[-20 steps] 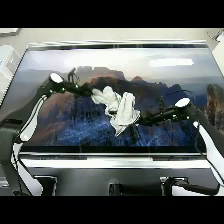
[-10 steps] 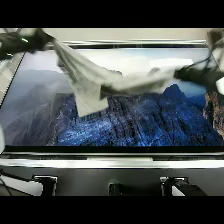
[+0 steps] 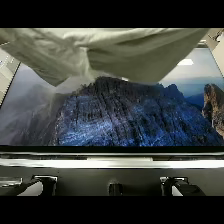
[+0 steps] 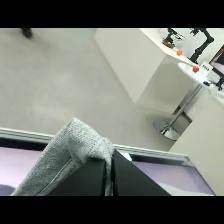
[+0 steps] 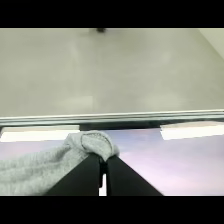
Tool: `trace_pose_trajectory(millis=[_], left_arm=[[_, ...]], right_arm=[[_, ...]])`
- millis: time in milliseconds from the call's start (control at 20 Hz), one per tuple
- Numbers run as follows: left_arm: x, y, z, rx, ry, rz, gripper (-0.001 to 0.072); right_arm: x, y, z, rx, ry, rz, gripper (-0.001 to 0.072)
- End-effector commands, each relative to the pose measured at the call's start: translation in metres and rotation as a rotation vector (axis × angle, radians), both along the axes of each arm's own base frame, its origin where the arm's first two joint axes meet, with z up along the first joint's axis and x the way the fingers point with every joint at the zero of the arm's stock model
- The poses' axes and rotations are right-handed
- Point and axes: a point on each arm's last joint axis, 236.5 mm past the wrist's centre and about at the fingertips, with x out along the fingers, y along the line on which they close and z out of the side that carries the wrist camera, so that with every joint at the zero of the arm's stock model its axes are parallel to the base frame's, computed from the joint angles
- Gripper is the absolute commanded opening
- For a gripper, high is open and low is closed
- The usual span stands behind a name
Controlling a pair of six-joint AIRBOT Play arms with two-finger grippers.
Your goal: Fold the clothes and pants, and hang the long-sleeved shirts on hangers.
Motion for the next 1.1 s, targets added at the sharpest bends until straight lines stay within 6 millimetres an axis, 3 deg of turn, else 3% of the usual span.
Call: trace_pose_trajectory(millis=[0, 100, 150, 250, 300, 400, 600, 750, 800, 900, 950, 1050], left_arm=[[-0.075, -0.01, 0.003, 0.054, 0.072, 0.033, 0.0018], [-0.099, -0.006, -0.012, 0.024, 0.173, 0.082, 0.0017], [-0.103, -0.003, -0.025, 0.002, 0.235, 0.098, 0.0017], [-0.089, -0.002, -0.063, -0.02, 0.368, 0.083, 0.0017], [-0.073, -0.003, -0.088, -0.031, 0.438, 0.068, 0.0017], [-0.033, -0.001, -0.159, -0.036, 0.617, 0.049, 0.0017], [0.066, -0.002, -0.327, -0.022, 0.841, 0.063, 0.0017], [0.131, -0.002, -0.447, -0.067, 0.94, 0.112, 0.0017], [0.147, -0.001, -0.479, -0.073, 0.959, 0.13, 0.0017], [0.174, 0.001, -0.53, -0.121, 0.992, 0.152, 0.0017], [0.185, -0.001, -0.545, -0.152, 1.0, 0.149, 0.0018], [0.205, -0.008, -0.559, -0.204, 1.003, 0.133, 0.0018]], right_arm=[[-0.071, 0.02, 0.026, 0.038, 0.0, 0.074, 0.0036], [-0.098, 0.024, 0.028, 0.08, 0.01, 0.082, 0.0035], [-0.1, 0.023, 0.023, 0.096, 0.033, 0.074, 0.0035], [-0.076, 0.021, -0.003, 0.113, 0.132, 0.061, 0.0035], [-0.052, 0.02, -0.027, 0.124, 0.216, 0.055, 0.0036], [0.003, 0.02, -0.086, 0.134, 0.402, 0.05, 0.0036], [0.114, 0.018, -0.25, 0.157, 0.771, 0.03, 0.0037], [0.173, 0.015, -0.381, 0.173, 0.948, 0.008, 0.0037], [0.186, 0.013, -0.416, 0.174, 0.978, -0.002, 0.0037], [0.202, 0.012, -0.471, 0.192, 1.016, -0.016, 0.0037], [0.207, 0.012, -0.488, 0.202, 1.023, -0.026, 0.0037], [0.216, 0.011, -0.503, 0.22, 1.008, -0.038, 0.0037]])
